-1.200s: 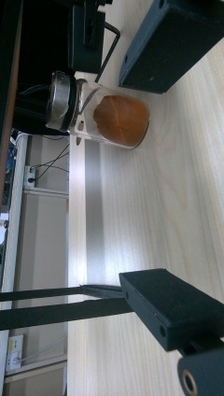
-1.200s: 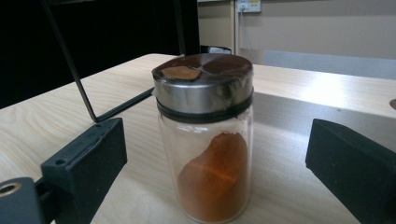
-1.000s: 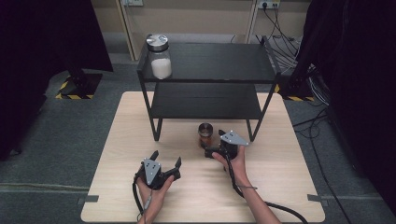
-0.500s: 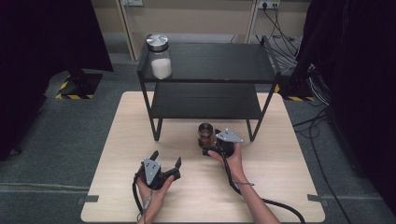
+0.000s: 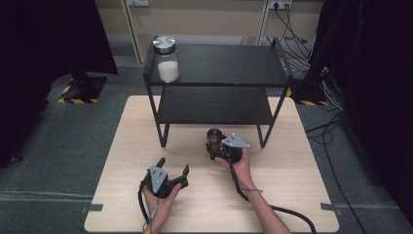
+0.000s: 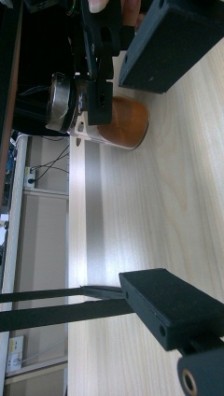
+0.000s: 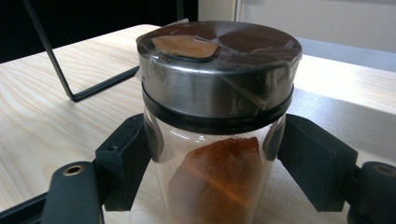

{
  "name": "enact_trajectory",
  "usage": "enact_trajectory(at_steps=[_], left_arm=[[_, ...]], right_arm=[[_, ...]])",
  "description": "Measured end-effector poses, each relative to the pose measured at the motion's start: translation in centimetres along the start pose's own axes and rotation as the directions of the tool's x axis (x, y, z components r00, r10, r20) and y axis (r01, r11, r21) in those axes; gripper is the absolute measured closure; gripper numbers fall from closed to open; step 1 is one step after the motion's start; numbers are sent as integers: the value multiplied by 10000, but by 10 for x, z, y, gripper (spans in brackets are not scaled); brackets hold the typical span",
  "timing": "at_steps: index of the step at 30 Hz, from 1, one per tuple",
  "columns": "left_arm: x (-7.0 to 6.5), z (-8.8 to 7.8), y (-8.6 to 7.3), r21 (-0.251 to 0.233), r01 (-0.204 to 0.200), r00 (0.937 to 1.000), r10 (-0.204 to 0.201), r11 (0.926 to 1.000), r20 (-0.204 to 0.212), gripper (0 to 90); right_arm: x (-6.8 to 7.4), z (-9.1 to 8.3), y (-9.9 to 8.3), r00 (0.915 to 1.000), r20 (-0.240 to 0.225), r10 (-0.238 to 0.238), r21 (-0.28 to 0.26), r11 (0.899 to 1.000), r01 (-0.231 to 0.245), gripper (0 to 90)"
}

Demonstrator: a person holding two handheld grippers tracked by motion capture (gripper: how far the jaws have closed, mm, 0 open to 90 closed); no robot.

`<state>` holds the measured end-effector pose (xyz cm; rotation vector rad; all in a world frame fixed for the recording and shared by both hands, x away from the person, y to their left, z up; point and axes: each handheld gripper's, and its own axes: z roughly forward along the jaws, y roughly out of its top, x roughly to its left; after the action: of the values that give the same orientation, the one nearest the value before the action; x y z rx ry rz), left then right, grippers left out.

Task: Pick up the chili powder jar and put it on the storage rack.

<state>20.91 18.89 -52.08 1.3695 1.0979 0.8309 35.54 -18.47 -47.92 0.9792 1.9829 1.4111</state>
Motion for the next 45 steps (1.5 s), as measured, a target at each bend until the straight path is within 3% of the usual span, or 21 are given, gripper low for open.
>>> enact_trajectory(at_steps=[3,17,20,31,45], left_arm=[[0,0,0,-2,12,10000,-12,10000,-7,60],[-1,0,0,-25,16,10000,-16,10000,-23,60],[-1,0,0,-7,-10,10000,10,10000,-25,59],[-1,0,0,2,-24,10000,24,10000,-36,60],[-1,0,0,-6,35,10000,-35,10000,-36,59]], right_arm=[[1,0,-1,9999,-34,-122,-90,9999,122,319],[5,-8,-8,9998,13,-204,-396,9990,204,323],[8,-15,-9,9992,89,-387,-560,9977,391,323],[12,-48,-7,9994,121,-334,-1481,9884,348,323],[14,-82,-5,9993,263,-281,-2097,9772,330,323]])
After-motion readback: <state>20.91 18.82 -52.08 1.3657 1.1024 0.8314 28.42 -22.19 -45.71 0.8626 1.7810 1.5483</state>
